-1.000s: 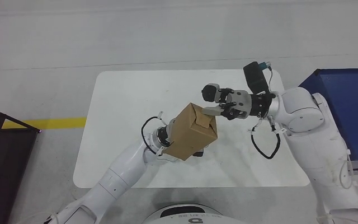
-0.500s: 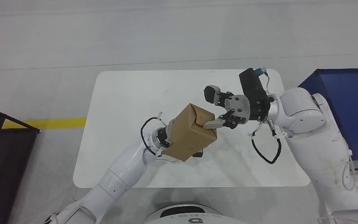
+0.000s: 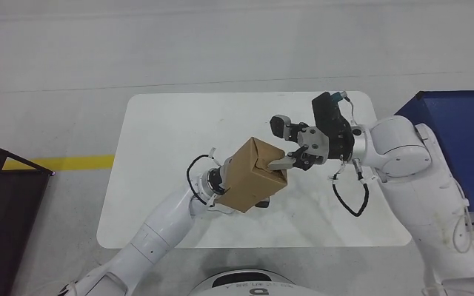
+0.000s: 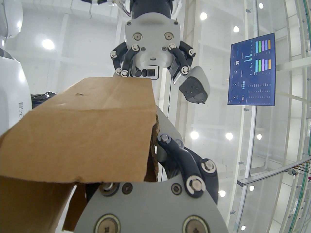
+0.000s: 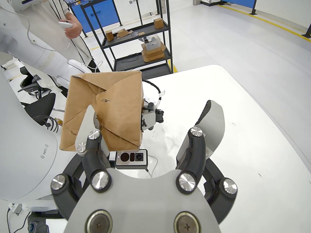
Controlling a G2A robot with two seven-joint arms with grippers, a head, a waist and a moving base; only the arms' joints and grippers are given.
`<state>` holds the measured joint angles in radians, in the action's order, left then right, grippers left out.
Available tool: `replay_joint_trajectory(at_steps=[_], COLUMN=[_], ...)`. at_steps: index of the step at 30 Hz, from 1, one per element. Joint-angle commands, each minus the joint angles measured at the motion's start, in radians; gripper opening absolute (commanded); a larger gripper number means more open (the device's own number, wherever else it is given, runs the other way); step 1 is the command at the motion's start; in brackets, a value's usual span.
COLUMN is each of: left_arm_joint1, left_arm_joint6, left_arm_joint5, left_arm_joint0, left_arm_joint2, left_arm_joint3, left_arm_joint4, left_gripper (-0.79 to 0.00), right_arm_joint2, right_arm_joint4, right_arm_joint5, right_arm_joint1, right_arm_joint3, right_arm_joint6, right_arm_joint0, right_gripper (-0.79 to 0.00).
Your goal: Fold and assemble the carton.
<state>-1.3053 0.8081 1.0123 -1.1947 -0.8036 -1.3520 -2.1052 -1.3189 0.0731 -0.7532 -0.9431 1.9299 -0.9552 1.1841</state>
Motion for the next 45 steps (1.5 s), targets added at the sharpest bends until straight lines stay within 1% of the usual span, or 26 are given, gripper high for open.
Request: replay_joint_trajectory(at_steps=[1,6,9,12,15,19,29,31,35,39,45], left_arm_joint1=[0.000,0.001,0.002,0.003,0.004,0.003,0.003,0.002,-0.002,-0.009,-0.015], left_arm_joint6=[0.000,0.000,0.000,0.000,0.000,0.000,0.000,-0.022,-0.045,-0.018,0.012], left_arm_joint5=[0.000,0.000,0.000,0.000,0.000,0.000,0.000,-0.041,-0.106,-0.148,-0.155], left_arm_joint0=[0.002,0.009,0.011,0.012,0.012,0.011,0.010,0.005,-0.002,0.006,0.024], left_arm_joint2=[0.002,0.007,0.008,0.008,0.006,0.001,-0.003,-0.011,-0.023,-0.026,-0.035], left_arm_joint3=[0.001,0.004,0.007,0.008,0.009,0.014,0.018,-0.003,-0.039,-0.053,-0.050], left_arm_joint4=[-0.003,-0.010,-0.016,-0.021,-0.026,-0.029,-0.029,-0.017,0.035,0.106,0.178], left_gripper=[-0.785,-0.785,-0.785,-0.785,-0.785,-0.785,-0.785,-0.785,-0.785,-0.785,-0.785], right_arm_joint2=[-0.004,-0.002,0.008,0.004,-0.023,-0.066,-0.064,-0.068,-0.083,-0.081,-0.084], right_arm_joint4=[0.018,0.095,0.107,0.073,-0.008,-0.083,-0.086,-0.084,-0.012,0.021,0.029], right_arm_joint5=[0.015,0.059,0.068,0.048,0.007,-0.017,-0.014,-0.004,0.004,-0.004,0.009], right_arm_joint1=[0.001,0.003,0.003,0.004,0.006,0.010,0.009,0.008,0.014,0.020,0.024], right_arm_joint3=[0.002,0.017,0.021,0.014,-0.010,-0.034,-0.033,-0.043,-0.041,-0.040,-0.055], right_arm_joint6=[0.010,0.025,0.032,0.061,0.108,0.163,0.170,0.204,0.169,0.110,0.102], right_arm_joint0=[-0.004,-0.007,-0.012,-0.017,-0.010,0.009,0.012,0.025,0.030,0.020,0.003], right_gripper=[-0.074,-0.074,-0.065,-0.034,0.000,0.000,0.000,0.000,0.000,0.000,0.000])
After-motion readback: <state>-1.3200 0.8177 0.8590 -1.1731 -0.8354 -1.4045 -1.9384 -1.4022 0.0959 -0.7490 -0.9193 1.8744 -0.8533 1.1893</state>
